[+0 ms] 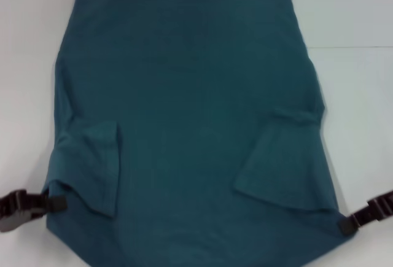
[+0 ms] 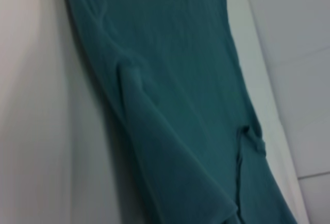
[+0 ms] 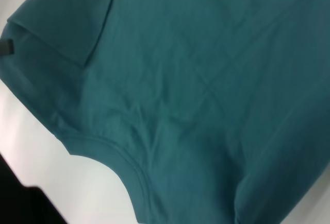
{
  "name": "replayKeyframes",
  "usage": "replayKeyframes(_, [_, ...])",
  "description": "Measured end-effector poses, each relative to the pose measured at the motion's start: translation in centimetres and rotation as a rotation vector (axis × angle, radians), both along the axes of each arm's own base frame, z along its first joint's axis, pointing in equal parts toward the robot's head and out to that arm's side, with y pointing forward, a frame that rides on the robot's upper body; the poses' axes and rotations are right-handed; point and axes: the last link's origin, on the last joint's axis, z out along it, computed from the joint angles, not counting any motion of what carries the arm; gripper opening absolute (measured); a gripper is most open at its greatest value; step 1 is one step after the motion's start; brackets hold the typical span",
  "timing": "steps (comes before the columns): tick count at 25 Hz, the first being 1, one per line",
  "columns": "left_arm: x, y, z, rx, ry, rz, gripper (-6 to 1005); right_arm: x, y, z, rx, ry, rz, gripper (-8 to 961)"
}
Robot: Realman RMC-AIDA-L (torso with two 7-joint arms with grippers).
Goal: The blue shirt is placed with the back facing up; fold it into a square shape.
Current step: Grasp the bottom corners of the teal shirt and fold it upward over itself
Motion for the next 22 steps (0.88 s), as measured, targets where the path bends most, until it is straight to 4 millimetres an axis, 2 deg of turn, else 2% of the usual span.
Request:
replayKeyframes(6, [-0.5, -1.9, 0.2, -0.059, 0.006, 0.012, 15, 1.6, -1.8, 0.9, -0.029, 0.001, -0.053, 61])
replayKeyframes(9, [-0.2, -1.5, 0.3, -0.066, 0.005, -0.004, 14, 1.8, -1.4, 1.5, 0.023, 0.025, -0.068, 62])
replayKeyframes(16, [1.8, 3.7, -0.8, -0.024, -0.032, 0.015, 16, 0.1, 1.3, 2.0, 0.219, 0.161, -0.082, 60])
replayKeyframes(21, [3.2, 8.0, -1.1, 0.048, 0.007, 0.056, 21, -0.4, 4.2, 2.3, 0.383, 0.164, -0.104, 58])
replayKeyframes(22, [3.6, 9.4, -1.0, 0.077, 0.027, 0.066, 22, -0.6, 5.3, 2.5, 0.436, 0.151, -0.112, 58])
